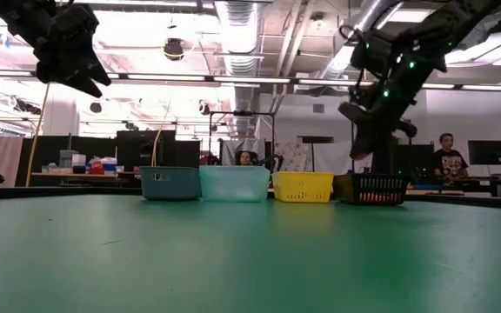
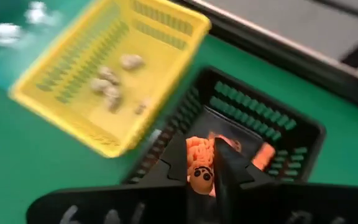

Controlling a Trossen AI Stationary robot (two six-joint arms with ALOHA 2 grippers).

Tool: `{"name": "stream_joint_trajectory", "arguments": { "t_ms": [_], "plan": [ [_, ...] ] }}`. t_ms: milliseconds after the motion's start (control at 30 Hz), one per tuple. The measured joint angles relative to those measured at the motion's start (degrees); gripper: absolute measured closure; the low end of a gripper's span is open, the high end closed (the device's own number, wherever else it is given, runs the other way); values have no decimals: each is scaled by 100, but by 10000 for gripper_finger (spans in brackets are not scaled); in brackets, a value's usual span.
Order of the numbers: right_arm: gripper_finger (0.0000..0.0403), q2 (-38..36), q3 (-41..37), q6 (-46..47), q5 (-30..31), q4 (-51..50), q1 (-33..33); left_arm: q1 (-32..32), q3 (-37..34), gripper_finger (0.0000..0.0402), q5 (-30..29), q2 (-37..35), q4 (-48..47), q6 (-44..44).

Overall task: Sort Halloween decoration
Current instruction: Put the orange skeleton toy into the black bin

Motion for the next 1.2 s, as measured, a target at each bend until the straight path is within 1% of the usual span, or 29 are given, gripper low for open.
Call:
{"name": "stream_joint_trajectory", "arguments": {
  "t_ms": [67, 200, 567, 900, 967, 1033, 1133, 1200],
  "plan": [
    [355, 40, -47, 189, 9, -94, -113, 0, -2, 141, -81, 2, 0, -9],
    [332, 119, -46, 215, -24, -90, -217, 0, -2, 141, -101, 2, -2, -18],
    [249, 106, -42, 195, -32, -47, -263, 0, -2, 141, -103, 2, -4, -93],
    [195, 109, -42, 273, -77, -62, -252, 0, -2, 141, -104, 1, -4, -104],
    [187, 100, -42, 322, -228, -9, -229, 0, -2, 141, -103, 2, -4, -106],
    [184, 98, -42, 242, -492, 265, -154, 0, -2, 141, -103, 1, -4, -108],
    [186, 101, -42, 166, -975, 938, 85, 0, -2, 141, -103, 0, -4, -112],
    [189, 107, -40, 158, -1139, 1470, 359, 0, -2, 141, -103, 0, -4, -115]
  ]
}}
